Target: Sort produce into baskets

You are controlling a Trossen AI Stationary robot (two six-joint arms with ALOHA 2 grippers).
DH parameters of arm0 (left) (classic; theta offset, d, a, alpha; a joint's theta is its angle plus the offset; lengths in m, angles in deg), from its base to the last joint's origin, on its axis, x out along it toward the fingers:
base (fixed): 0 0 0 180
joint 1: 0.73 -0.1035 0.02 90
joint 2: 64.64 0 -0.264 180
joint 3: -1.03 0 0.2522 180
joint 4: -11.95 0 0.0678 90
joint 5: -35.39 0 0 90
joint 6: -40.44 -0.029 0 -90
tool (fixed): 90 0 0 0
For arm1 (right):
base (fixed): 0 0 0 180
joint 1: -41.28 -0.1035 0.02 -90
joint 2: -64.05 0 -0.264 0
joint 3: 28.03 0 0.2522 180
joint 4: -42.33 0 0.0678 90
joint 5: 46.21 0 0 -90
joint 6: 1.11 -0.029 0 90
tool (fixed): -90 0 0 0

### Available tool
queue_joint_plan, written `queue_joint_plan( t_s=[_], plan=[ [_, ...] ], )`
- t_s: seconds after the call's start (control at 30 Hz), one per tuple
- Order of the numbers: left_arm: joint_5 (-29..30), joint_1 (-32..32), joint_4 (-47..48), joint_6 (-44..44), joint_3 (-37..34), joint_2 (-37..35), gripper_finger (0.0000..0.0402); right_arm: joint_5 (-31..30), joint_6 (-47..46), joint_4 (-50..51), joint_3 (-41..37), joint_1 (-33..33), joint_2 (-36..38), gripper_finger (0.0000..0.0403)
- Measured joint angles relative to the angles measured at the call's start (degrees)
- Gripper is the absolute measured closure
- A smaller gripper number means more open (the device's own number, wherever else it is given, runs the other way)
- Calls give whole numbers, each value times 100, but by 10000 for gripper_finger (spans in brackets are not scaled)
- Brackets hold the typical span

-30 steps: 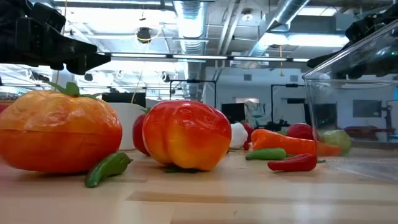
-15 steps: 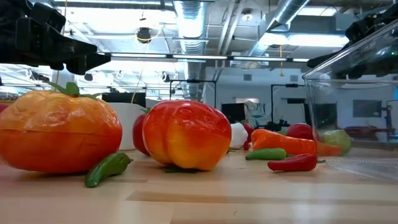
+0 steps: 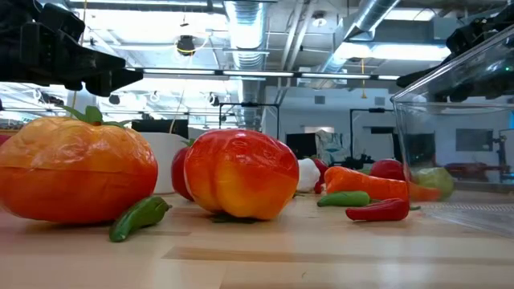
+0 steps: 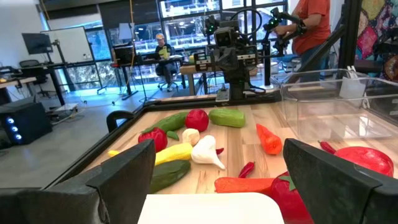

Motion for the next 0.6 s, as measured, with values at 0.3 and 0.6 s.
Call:
queue_joint_plan(
  t_s=[0.3, 0.6],
  plan=[
    [0, 0, 0, -1, 0, 1, 61, 0, 30, -7, 0, 0, 1, 367],
    [0, 0, 0, 1, -2, 1, 61, 0, 38, -35, -2, 0, -1, 367]
  ],
)
